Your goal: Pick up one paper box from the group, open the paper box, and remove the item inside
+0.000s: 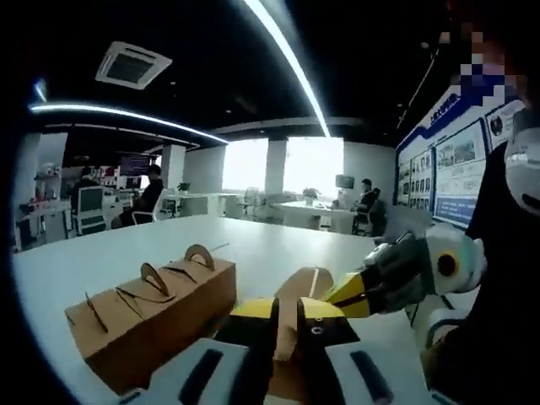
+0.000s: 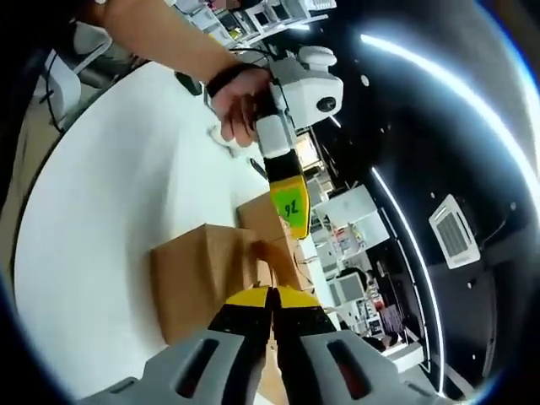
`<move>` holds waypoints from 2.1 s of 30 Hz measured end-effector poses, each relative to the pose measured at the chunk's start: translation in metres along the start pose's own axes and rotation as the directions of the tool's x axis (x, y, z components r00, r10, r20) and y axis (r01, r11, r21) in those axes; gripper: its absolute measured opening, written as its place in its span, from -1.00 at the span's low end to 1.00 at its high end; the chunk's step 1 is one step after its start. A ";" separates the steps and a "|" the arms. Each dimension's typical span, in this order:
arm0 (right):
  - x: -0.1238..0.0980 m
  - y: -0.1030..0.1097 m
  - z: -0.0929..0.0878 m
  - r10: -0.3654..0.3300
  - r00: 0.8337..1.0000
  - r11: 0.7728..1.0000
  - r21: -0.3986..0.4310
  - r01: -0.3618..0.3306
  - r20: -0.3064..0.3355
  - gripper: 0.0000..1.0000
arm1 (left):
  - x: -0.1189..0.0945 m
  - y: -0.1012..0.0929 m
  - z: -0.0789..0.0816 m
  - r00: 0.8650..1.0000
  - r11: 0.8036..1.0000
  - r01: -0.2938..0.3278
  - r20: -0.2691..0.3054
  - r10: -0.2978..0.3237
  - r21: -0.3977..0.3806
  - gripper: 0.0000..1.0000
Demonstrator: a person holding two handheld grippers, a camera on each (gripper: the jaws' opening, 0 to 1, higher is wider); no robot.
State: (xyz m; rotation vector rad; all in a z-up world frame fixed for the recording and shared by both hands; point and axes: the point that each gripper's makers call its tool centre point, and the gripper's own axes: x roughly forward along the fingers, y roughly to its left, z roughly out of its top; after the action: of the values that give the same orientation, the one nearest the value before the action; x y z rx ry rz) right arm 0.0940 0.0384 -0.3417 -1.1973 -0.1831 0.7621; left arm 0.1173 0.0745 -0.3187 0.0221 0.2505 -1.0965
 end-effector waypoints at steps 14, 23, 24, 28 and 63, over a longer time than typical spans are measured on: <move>0.002 0.003 0.001 0.018 1.000 1.000 -0.023 -0.018 0.024 -0.94 | 0.027 -0.015 -0.014 0.978 0.996 0.084 -0.190 -0.086 -0.016 -0.68; -0.001 0.002 0.002 0.020 0.999 1.000 -0.023 -0.019 0.036 -0.94 | 0.030 -0.009 -0.013 0.979 0.991 0.035 -0.193 -0.060 -0.127 -0.91; -0.001 0.001 0.002 0.018 0.999 1.000 -0.024 -0.018 0.038 -0.94 | 0.031 -0.008 -0.012 0.981 0.989 0.034 -0.186 -0.061 -0.145 -0.92; -0.002 0.002 0.000 0.027 0.999 0.999 -0.018 -0.026 0.035 -0.94 | 0.034 -0.005 -0.011 0.986 0.982 0.024 -0.159 -0.055 -0.190 -0.92; -0.006 0.002 0.005 0.026 0.999 0.999 -0.045 -0.025 0.039 -0.94 | 0.034 0.013 -0.005 0.999 0.920 0.013 -0.030 -0.027 -0.393 -0.92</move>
State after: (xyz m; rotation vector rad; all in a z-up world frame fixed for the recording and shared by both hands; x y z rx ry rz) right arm 0.0864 0.0393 -0.3396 -1.2296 -0.2187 0.8078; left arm 0.1425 0.0511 -0.3317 -0.3220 0.5001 -1.0498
